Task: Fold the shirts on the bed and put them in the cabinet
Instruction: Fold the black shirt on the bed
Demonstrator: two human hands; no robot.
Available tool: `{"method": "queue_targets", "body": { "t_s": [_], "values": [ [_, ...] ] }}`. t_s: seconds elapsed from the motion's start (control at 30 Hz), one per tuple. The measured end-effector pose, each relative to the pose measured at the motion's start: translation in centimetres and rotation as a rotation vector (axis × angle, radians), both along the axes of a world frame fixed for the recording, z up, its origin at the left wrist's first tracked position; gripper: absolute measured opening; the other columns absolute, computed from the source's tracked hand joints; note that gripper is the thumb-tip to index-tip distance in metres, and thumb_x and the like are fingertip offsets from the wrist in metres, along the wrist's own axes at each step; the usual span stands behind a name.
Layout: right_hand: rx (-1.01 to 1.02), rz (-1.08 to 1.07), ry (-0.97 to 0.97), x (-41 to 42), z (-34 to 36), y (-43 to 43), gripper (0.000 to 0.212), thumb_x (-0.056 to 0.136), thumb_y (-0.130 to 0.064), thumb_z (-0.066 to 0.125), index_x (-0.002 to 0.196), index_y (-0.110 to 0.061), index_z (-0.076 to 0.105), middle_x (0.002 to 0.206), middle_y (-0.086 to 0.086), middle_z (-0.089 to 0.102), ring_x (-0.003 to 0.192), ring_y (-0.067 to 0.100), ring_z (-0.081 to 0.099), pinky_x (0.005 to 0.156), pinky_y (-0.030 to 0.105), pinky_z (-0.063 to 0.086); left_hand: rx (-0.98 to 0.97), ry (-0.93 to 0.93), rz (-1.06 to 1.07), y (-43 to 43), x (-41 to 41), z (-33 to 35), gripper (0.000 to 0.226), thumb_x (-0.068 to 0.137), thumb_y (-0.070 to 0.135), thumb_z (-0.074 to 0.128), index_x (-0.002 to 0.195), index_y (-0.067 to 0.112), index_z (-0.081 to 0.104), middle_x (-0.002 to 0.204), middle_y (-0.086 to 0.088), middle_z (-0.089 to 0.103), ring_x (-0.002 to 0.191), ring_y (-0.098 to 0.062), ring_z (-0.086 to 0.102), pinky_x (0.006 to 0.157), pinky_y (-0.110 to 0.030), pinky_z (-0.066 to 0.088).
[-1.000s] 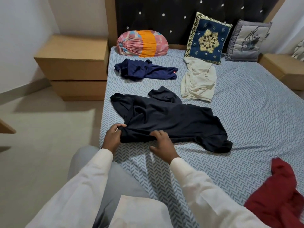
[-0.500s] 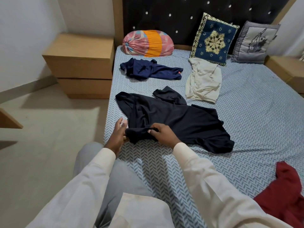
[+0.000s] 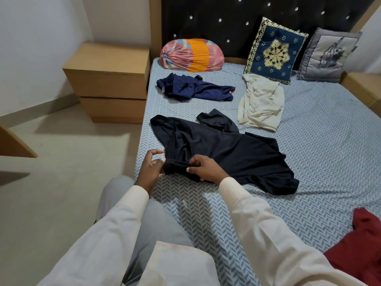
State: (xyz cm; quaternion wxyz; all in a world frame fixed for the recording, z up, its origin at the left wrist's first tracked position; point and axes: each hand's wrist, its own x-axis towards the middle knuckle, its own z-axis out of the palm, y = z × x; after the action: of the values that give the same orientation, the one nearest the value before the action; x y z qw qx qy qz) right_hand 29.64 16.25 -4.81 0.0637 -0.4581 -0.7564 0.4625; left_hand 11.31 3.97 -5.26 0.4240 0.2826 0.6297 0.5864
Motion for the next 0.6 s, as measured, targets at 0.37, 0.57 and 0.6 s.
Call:
{"method": "queue_targets", "body": {
  "t_s": [0.37,0.57,0.6],
  "values": [
    [0.207,0.024,0.074,-2.5,-0.8,-1.7,0.012,0.090,-0.038,0.068,0.080,-0.032,0.063,0.071,-0.010,0.063,0.066,0.005,0.058,0.071,0.036,0.053,0.012,-0.091,-0.033,-0.3,0.0,0.0,0.027,0.102,0.012,0.048,0.125,0.020,0.059,0.111,-0.010,0.070,0.100,-0.024,0.067,0.095,-0.043,0.052],
    [0.192,-0.049,0.078,-2.3,-0.9,-1.0,0.022,0.090,-0.046,0.062,0.080,-0.026,0.062,0.070,-0.007,0.064,0.069,0.014,0.063,0.071,0.044,0.058,0.028,0.061,-0.182,-0.2,0.4,-0.2,0.050,0.093,0.013,0.066,0.136,0.034,0.051,0.087,-0.008,0.070,0.088,-0.013,0.066,0.088,-0.028,0.051],
    [0.194,-0.043,0.079,-2.3,-1.0,-1.0,0.022,0.090,-0.045,0.063,0.080,-0.026,0.062,0.069,-0.007,0.063,0.067,0.013,0.061,0.070,0.042,0.058,0.030,0.076,-0.194,-0.2,0.4,-0.3,0.049,0.090,0.009,0.068,0.133,0.032,0.055,0.087,-0.003,0.070,0.089,-0.013,0.066,0.089,-0.028,0.051]
  ]
}}
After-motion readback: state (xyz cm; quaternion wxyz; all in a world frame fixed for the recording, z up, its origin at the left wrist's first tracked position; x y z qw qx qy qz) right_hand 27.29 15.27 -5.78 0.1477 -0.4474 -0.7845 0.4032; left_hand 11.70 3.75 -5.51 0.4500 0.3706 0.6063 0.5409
